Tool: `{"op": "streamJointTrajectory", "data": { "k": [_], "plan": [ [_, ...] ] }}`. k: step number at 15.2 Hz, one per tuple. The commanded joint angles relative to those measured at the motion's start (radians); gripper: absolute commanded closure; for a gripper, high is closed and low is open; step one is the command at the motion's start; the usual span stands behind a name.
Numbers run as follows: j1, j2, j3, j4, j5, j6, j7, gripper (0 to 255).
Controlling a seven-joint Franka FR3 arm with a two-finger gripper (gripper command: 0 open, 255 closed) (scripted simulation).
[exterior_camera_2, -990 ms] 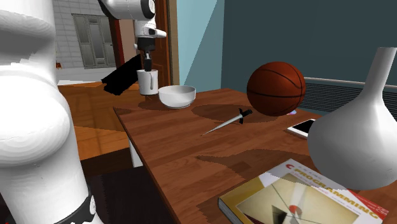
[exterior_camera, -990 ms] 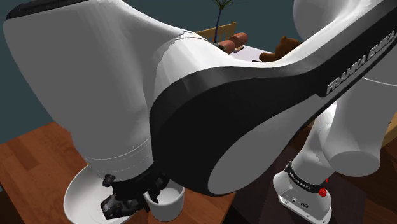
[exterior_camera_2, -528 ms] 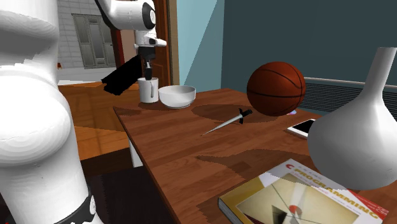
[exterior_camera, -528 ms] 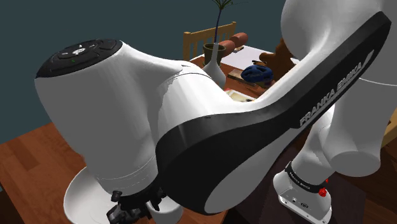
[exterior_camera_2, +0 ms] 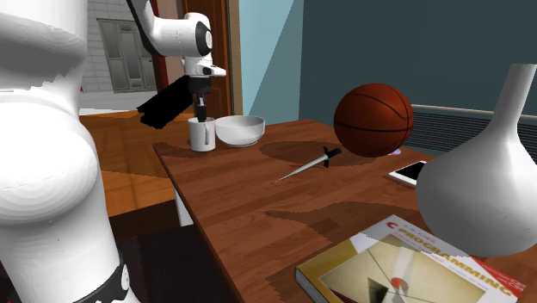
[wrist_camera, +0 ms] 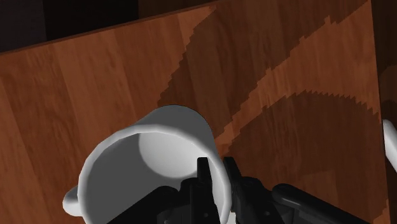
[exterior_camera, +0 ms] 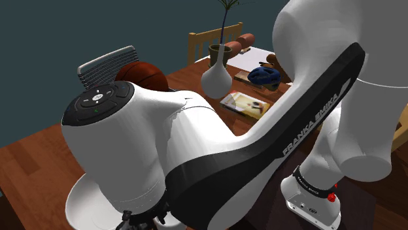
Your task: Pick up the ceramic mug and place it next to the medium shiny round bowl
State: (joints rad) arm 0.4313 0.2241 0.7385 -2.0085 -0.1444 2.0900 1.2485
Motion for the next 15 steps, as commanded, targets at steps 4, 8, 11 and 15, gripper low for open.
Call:
{"op": "streamJointTrajectory", "data": {
  "k": [4, 8, 11, 15],
  "plan": [
    [0.002, 0.008, -0.002, -0.002, -0.007, 0.009, 0.004, 255],
    [0.002, 0.008, -0.002, -0.002, -0.007, 0.009, 0.004, 255],
    [0.002, 0.008, -0.002, -0.002, -0.007, 0.009, 0.003, 0],
    [-0.002, -0.007, 0.002, 0.017, 0.007, -0.021, -0.006, 0]
  ]
}}
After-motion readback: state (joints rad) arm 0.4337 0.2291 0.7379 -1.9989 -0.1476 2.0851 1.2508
